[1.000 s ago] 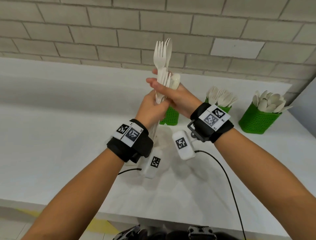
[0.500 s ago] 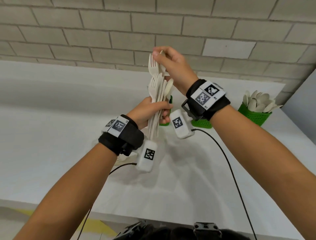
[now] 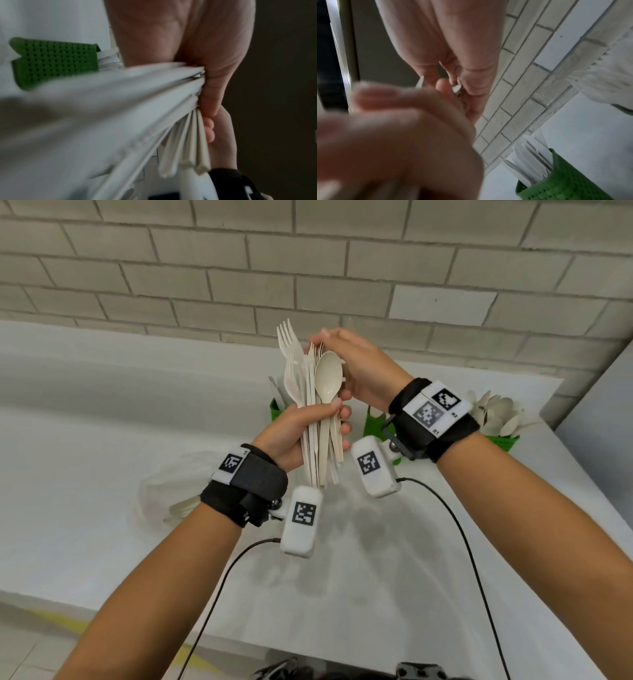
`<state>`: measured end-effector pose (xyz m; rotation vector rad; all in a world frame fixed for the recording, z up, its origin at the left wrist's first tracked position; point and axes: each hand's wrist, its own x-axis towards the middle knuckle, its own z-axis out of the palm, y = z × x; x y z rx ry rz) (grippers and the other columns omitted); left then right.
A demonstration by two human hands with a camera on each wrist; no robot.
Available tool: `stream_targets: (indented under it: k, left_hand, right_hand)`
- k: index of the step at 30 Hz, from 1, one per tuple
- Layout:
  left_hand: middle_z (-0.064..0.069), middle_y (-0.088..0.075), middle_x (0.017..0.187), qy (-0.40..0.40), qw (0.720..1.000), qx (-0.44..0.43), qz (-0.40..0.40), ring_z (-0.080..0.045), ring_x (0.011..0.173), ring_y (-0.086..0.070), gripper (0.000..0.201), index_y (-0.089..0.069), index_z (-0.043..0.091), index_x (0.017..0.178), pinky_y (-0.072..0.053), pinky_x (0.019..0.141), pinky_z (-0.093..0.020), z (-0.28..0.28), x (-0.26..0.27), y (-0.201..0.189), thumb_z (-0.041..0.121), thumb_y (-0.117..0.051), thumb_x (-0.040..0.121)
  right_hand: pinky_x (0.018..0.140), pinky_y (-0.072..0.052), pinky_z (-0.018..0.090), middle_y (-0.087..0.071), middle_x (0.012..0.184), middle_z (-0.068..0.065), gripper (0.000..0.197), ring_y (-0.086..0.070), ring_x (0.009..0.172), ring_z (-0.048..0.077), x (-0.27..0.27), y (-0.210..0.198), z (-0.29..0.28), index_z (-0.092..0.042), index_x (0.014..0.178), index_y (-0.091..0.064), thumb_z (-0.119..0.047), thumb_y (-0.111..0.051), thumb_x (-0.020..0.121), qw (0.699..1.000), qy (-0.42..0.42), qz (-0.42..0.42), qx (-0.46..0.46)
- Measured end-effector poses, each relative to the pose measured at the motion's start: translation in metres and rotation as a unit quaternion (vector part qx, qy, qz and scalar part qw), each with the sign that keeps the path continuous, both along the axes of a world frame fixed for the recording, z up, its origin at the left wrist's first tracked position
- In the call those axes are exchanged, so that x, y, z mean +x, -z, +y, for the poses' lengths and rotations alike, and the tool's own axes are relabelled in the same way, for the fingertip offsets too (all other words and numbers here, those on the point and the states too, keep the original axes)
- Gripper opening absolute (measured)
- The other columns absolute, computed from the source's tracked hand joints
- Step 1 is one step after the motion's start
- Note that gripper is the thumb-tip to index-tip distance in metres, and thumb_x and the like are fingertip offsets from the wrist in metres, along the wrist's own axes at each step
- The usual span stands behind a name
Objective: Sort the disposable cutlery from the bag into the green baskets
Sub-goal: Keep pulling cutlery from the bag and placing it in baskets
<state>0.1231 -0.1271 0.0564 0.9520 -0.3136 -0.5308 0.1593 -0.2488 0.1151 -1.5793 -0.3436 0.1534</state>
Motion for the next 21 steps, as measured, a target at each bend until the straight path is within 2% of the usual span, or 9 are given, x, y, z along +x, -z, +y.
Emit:
stream_targets:
  k: [2, 3, 5, 7, 10, 11, 13, 17, 21]
  left_hand:
    - [0.002, -0.058, 0.07, -0.007, 1.0, -0.022, -0.01, -0.011, 0.057, -0.056, 0.027, -0.053, 0.011, 0.106, -0.051, 0.053, -0.026, -0.01, -0.002, 0.006, 0.014, -0.063, 0.081]
    - [0.002, -0.059, 0.071, -0.007, 0.999, -0.031, -0.013, -0.011, 0.056, -0.056, 0.038, -0.053, 0.011, 0.108, -0.05, 0.053, -0.025, -0.015, -0.003, 0.009, 0.018, -0.073, 0.076]
    - [0.002, -0.059, 0.072, -0.007, 0.999, -0.038, -0.017, -0.011, 0.054, -0.055, 0.056, -0.054, 0.012, 0.11, -0.048, 0.051, -0.024, -0.025, -0.004, 0.014, 0.026, -0.082, 0.064]
    - [0.001, -0.06, 0.073, -0.02, 0.999, -0.045, -0.016, -0.012, 0.054, -0.055, 0.061, -0.054, 0.012, 0.112, -0.048, 0.051, -0.024, -0.033, -0.006, 0.019, 0.027, -0.084, 0.061]
    - [-0.001, -0.066, 0.077, -0.071, 0.997, -0.019, -0.017, -0.013, 0.057, -0.059, 0.046, -0.057, 0.013, 0.111, -0.05, 0.052, -0.025, -0.041, -0.009, 0.024, 0.018, -0.078, 0.07]
    - [-0.001, -0.069, 0.079, -0.093, 0.995, 0.003, -0.023, -0.013, 0.058, -0.061, 0.036, -0.058, 0.014, 0.11, -0.052, 0.052, -0.025, -0.042, -0.01, 0.025, 0.015, -0.069, 0.076]
    - [-0.003, -0.071, 0.083, -0.117, 0.992, 0.037, -0.031, -0.013, 0.06, -0.064, 0.029, -0.059, 0.015, 0.108, -0.053, 0.053, -0.025, -0.042, -0.013, 0.026, 0.015, -0.055, 0.079]
    - [-0.006, -0.073, 0.091, -0.13, 0.987, 0.078, -0.051, -0.015, 0.067, -0.068, 0.027, -0.059, 0.014, 0.109, -0.056, 0.056, -0.025, -0.037, -0.013, 0.027, 0.014, -0.056, 0.082]
    - [-0.01, -0.072, 0.097, -0.161, 0.983, 0.076, -0.048, -0.015, 0.062, -0.065, 0.03, -0.056, 0.01, 0.115, -0.054, 0.054, -0.025, -0.028, -0.002, 0.026, 0.01, -0.058, 0.085]
  right_hand:
    - [0.047, -0.042, 0.017, -0.061, 0.109, 0.003, 0.017, -0.059, 0.062, 0.004, -0.004, 0.004, -0.02, -0.015, 0.113, -0.052, -0.02, -0.042, 0.099, 0.999, -0.038, 0.003, 0.036]
    - [0.05, -0.043, 0.019, -0.061, 0.112, 0.003, 0.02, -0.059, 0.069, 0.007, -0.006, 0.006, -0.029, -0.014, 0.117, -0.051, -0.015, -0.043, 0.099, 0.997, -0.052, 0.005, 0.052]
    - [0.053, -0.045, 0.02, -0.062, 0.112, 0.002, 0.027, -0.06, 0.075, 0.009, -0.007, 0.009, -0.045, -0.012, 0.122, -0.048, -0.006, -0.044, 0.096, 0.995, -0.07, 0.009, 0.066]
    - [0.055, -0.047, 0.02, -0.062, 0.109, 0.004, 0.03, -0.06, 0.076, 0.012, -0.007, 0.014, -0.055, -0.011, 0.123, -0.048, -0.001, -0.045, 0.095, 0.995, -0.079, 0.015, 0.063]
    - [0.059, -0.05, 0.021, -0.058, 0.097, 0.009, 0.024, -0.055, 0.076, 0.017, -0.007, 0.02, -0.06, -0.01, 0.112, -0.054, 0.002, -0.051, 0.091, 0.996, -0.065, 0.01, 0.058]
    - [0.057, -0.05, 0.02, -0.057, 0.093, 0.008, 0.022, -0.056, 0.074, 0.016, -0.007, 0.021, -0.061, -0.009, 0.108, -0.057, 0.003, -0.053, 0.09, 0.997, -0.051, 0.003, 0.055]
    - [0.056, -0.05, 0.02, -0.056, 0.088, 0.006, 0.02, -0.059, 0.073, 0.014, -0.006, 0.023, -0.063, -0.008, 0.106, -0.06, 0.002, -0.057, 0.088, 0.999, -0.027, -0.011, 0.041]
    - [0.064, -0.054, 0.023, -0.056, 0.091, 0.009, 0.021, -0.06, 0.082, 0.017, -0.003, 0.027, -0.061, -0.007, 0.11, -0.062, -0.002, -0.057, 0.09, 0.999, 0.005, -0.044, 0.013]
    - [0.072, -0.057, 0.031, -0.059, 0.089, 0.006, 0.02, -0.06, 0.084, 0.018, 0.003, 0.034, -0.047, -0.006, 0.111, -0.06, -0.003, -0.055, 0.091, 0.998, 0.034, -0.034, 0.048]
